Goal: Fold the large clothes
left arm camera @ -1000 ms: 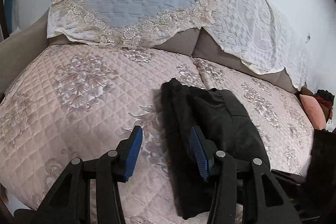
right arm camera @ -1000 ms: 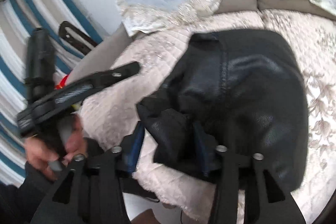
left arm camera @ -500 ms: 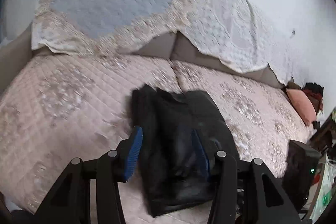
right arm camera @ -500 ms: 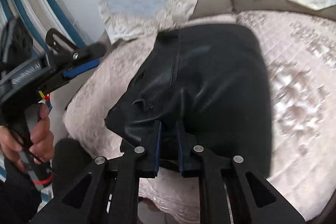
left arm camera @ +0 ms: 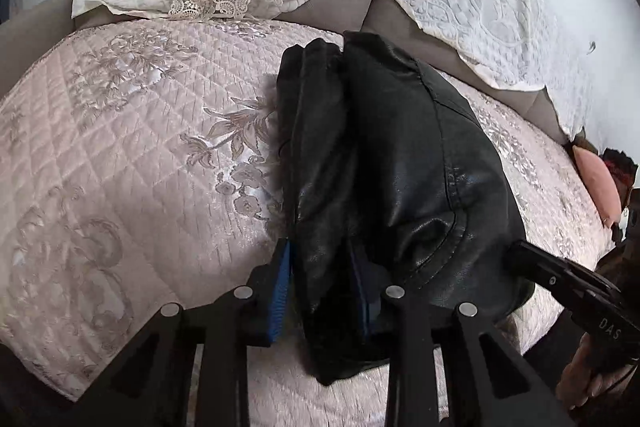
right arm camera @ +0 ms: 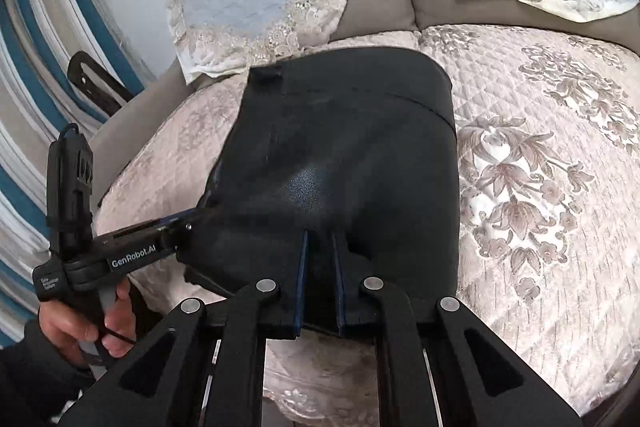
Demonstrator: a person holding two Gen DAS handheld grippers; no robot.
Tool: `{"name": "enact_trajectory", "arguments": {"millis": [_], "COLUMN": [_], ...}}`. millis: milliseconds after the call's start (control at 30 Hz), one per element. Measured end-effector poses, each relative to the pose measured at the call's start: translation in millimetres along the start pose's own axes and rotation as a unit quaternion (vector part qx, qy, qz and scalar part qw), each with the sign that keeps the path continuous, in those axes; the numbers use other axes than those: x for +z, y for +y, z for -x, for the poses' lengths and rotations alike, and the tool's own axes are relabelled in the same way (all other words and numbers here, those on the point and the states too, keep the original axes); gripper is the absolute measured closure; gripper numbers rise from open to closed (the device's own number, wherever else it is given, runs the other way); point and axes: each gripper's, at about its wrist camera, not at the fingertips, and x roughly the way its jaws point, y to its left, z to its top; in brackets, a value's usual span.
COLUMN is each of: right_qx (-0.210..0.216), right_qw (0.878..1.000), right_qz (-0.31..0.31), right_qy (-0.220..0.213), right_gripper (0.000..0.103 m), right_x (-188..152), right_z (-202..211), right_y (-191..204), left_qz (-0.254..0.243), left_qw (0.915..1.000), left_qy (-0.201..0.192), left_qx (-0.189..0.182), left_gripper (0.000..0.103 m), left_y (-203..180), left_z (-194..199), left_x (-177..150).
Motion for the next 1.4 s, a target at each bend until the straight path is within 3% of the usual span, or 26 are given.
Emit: {"name": "enact_trajectory", "arguments": {"millis": [100, 267, 367, 467, 567, 633, 800, 967, 1233, 1400], "right_qx": [-0.003, -0.008, -0.022, -0.040, -0.053, -0.057, -0.064, -0.077, -0.078, -0.080], "right_qw": [1.000, 1.000, 0.999, 0.998, 0.998, 0.997, 0.997, 0.997, 0.997, 0.997], "right_qz": [0.005, -0.006, -0.009, -0.013, -0.021, -0.025, -0.030, -0.015, -0.012, -0.008], "right_qy": [-0.004, -0.025, -0.034, -0.038, -0.039, -0.036, -0.016, -0.008, -0.003, -0.012], "right_gripper": [0.091, 0.090, 0.090, 0.090, 0.090, 0.090, 0.090, 0.090, 0.090, 0.090], "right_x": [5, 15, 25, 37, 48, 55, 66, 50, 49, 47], "right_z": [7, 18, 19, 17, 10, -1, -37, -61, -59, -16], "right_y": [2, -2, -9, -18, -29, -36, -45, -46, -50, -35], "left_qz": [-0.002, -0.034, -0.045, -0.055, -0.044, -0.025, -0.008, -0.008, -0.017, -0.027], "left_qw": [0.9998, 0.9952, 0.9950, 0.9962, 0.9980, 0.9988, 0.9988, 0.9988, 0.9985, 0.9984], "left_qy": [-0.019, -0.091, -0.087, -0.067, -0.028, -0.018, -0.038, -0.038, -0.035, -0.042], "left_qx": [0.004, -0.012, -0.018, 0.000, 0.035, 0.038, 0.031, 0.031, 0.038, 0.028], "left_gripper": [0.074, 0.072, 0.071, 0.071, 0.072, 0.073, 0.073, 0.073, 0.073, 0.074], "left_y": [-4, -39, -58, -60, -43, -27, -10, -11, -15, -20], "left_z": [23, 56, 34, -7, -53, -69, -73, -81, -83, -45], "left_x": [16, 69, 98, 113, 106, 94, 73, 70, 75, 73]}}
